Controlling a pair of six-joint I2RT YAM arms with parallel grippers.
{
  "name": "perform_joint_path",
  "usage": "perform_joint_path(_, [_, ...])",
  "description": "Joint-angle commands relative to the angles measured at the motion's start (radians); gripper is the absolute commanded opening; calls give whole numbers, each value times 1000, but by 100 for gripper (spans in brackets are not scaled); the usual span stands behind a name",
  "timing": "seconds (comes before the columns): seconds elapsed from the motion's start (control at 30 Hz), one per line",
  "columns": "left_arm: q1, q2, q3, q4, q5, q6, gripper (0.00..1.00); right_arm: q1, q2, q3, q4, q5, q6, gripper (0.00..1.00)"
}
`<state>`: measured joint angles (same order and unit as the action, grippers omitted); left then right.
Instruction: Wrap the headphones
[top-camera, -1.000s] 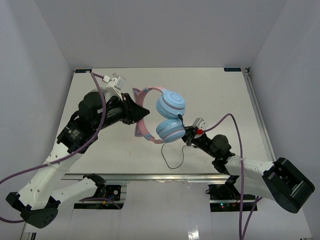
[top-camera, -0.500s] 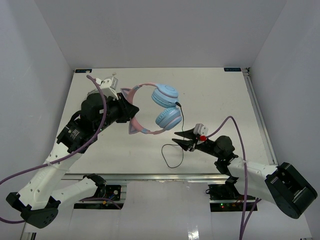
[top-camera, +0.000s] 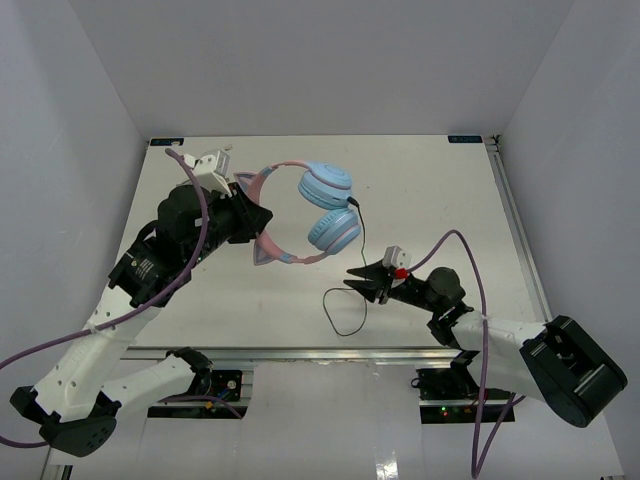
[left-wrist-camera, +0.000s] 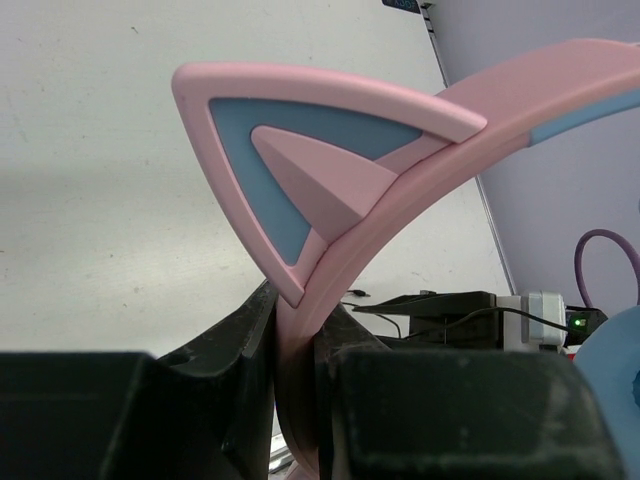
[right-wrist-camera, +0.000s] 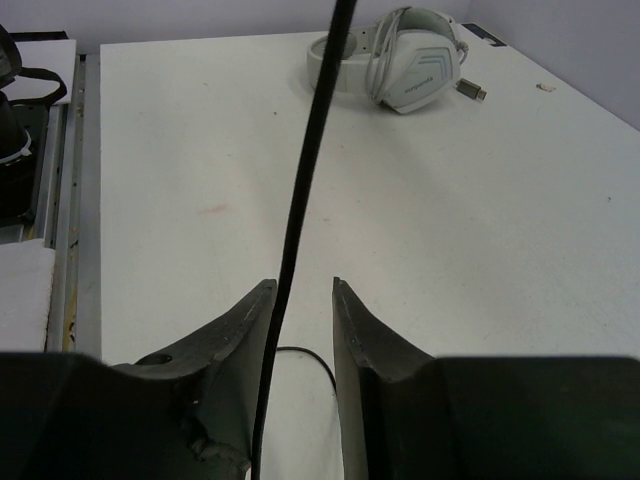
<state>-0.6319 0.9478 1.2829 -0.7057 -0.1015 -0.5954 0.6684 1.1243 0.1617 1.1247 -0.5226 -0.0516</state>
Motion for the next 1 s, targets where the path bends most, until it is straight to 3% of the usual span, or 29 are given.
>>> perform_joint_path(0.0, [0, -29, 72, 39, -14, -31, 0, -17, 25, 37, 33, -25, 14, 33])
perform_joint_path(0.17, [0, -30, 70, 49, 14, -36, 0, -23, 58, 47, 47, -31, 25, 19])
perform_joint_path(0.4, [0, -42, 39, 112, 142, -53, 0, -30, 117, 68, 76, -27, 42, 8])
perform_joint_path(0.7, [0, -95, -62, 230, 458, -10, 0, -80, 170, 108, 103, 10, 85, 8])
perform_joint_path(0.97, [0, -135, -112, 187, 529, 85, 0, -150, 144, 133, 104, -46, 100, 8])
